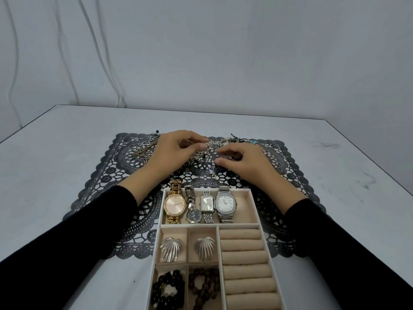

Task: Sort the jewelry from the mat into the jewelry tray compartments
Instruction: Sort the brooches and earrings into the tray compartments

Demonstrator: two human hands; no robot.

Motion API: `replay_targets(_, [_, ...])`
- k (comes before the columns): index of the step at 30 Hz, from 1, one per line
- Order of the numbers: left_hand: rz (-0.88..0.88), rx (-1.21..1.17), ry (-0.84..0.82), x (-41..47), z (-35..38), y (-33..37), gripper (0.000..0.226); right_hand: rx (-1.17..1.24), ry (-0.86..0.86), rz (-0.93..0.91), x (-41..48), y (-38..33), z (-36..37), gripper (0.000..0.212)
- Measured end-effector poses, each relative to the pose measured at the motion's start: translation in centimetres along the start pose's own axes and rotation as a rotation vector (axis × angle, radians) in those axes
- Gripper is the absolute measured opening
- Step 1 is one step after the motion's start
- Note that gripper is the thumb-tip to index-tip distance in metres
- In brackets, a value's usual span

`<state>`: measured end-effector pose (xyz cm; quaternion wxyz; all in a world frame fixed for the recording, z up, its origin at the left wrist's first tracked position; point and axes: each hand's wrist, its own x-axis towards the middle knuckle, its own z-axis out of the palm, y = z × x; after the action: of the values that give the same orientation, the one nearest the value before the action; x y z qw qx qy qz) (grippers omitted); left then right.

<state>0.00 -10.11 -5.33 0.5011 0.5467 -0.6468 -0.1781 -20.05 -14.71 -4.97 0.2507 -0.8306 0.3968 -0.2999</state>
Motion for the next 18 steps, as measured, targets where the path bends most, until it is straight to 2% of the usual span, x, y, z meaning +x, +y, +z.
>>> replay_targets(6, [-0.045,-0.025,0.052,0.1,-0.1,-0.1,0.013,-0.039,-0.041,-0.049,1.0,-0.8,0.7,0.027])
replay_targets(12, [-0.055,-0.041,0.103,0.1,-0.2,0.0,0.015,-0.032,-0.032,-0.087,1.1,-0.4,1.2,0.009])
replay_targets(18, [-0.044,0.003,0.103,0.1,-0.1,-0.2,0.013,0.181,0.018,0.010,1.2,-0.4,0.0,0.006])
